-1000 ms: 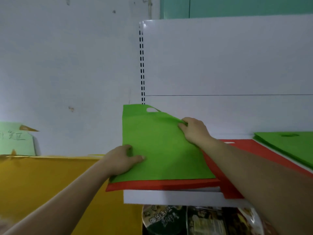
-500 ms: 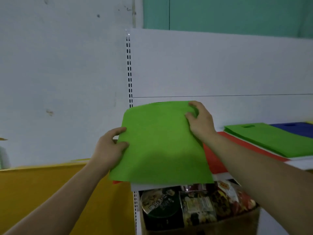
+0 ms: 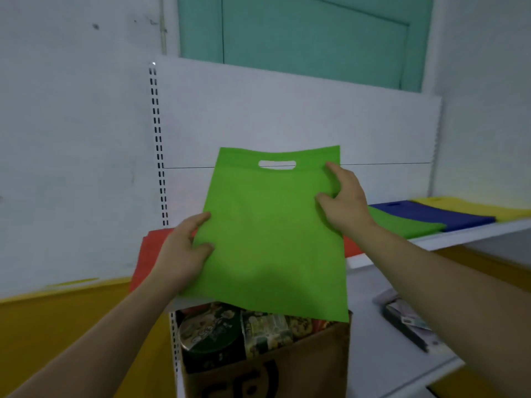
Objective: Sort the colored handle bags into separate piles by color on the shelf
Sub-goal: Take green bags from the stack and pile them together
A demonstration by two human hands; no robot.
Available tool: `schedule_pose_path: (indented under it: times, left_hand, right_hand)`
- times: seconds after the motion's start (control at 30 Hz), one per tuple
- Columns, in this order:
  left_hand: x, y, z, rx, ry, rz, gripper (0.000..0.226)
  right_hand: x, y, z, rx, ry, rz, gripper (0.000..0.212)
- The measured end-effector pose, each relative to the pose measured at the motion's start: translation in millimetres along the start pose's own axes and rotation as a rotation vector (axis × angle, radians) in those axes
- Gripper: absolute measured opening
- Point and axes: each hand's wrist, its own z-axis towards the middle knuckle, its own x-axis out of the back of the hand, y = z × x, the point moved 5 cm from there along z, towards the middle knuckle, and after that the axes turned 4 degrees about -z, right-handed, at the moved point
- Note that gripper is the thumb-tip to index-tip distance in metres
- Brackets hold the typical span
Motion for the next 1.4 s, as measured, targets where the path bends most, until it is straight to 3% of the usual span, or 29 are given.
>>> schedule_pose_path:
  times: [0.27, 0.77, 1.07, 1.4]
  left_hand:
    - [-141.6, 55.1, -29.7, 0.0, -0.188, -0.021, 0.069]
    - [-398.9, 155.2, -75.2, -0.185, -0.41, -0.108, 0.065]
    - [-516.9, 175.3, -46.7, -0.265, -0.551, -0.183, 0.065]
    - [-583.5, 171.9, 27.4, -0.318, -0.568, -0.158, 0.066]
  right_hand:
    - [139.5, 83.7, -16.2, -0.069, 0.049, -0.134, 0.057]
    - [377.7, 228.7, -65.9, -0.293, 0.26, -0.336, 0.058]
    - [433.3, 302.1, -53.4, -0.434, 0.37, -0.386, 0.059]
    - [422.2, 370.7, 12.1, -0.454, 0.407, -0.401, 0.06]
